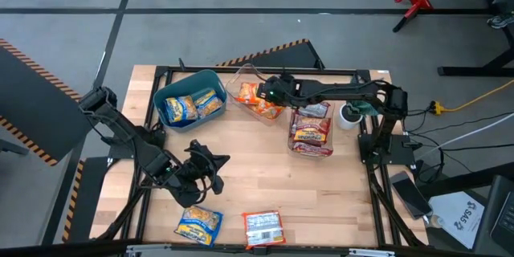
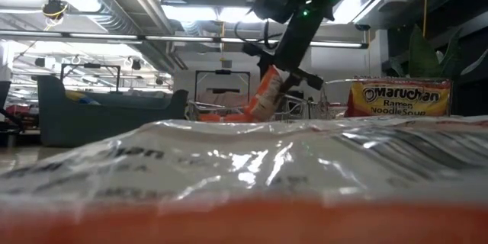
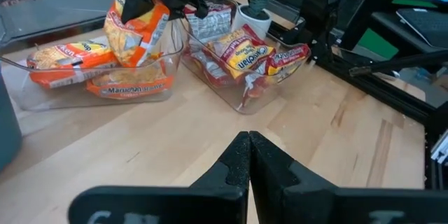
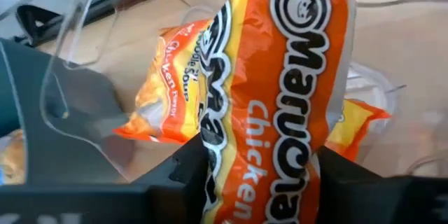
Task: Sort Maruchan noodles
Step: Put the orange noodle pack into the left transparent bin
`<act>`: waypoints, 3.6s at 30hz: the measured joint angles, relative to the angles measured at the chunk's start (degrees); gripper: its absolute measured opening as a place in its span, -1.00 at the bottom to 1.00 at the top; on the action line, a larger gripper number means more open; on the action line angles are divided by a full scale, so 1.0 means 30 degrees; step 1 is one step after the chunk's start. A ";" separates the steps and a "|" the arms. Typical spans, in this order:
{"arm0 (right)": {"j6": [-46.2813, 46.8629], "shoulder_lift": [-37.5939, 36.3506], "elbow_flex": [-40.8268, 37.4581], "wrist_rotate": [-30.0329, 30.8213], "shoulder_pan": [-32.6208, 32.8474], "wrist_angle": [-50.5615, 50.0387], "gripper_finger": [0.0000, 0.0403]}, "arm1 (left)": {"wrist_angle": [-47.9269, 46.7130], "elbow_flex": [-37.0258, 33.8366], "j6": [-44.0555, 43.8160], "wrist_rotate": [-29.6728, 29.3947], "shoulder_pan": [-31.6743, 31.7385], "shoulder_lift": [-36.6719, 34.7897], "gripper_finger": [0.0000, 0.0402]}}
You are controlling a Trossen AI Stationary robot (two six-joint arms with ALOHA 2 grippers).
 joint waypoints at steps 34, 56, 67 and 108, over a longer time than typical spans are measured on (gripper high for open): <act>-1.6005 -0.2586 0.0046 -0.1053 -0.0240 -0.6140 -0.32 | -0.0080 0.0000 0.0065 -0.0051 0.0002 0.0007 -1.00; -1.8073 -0.0600 0.0034 -0.8256 -0.0219 -0.3113 -0.97 | -0.0233 -0.0007 -0.0114 -0.0233 0.0180 0.0015 -1.00; -1.9818 -0.2179 0.1068 -1.0004 -0.0219 -0.5347 -1.00 | -0.0086 -0.0007 -0.1095 0.0156 0.1001 0.0015 -1.00; -2.2075 -0.3055 0.2404 -1.0917 0.9998 -0.3050 -1.00 | 0.1053 -0.0007 -0.1822 0.9101 -0.3266 0.0455 -1.00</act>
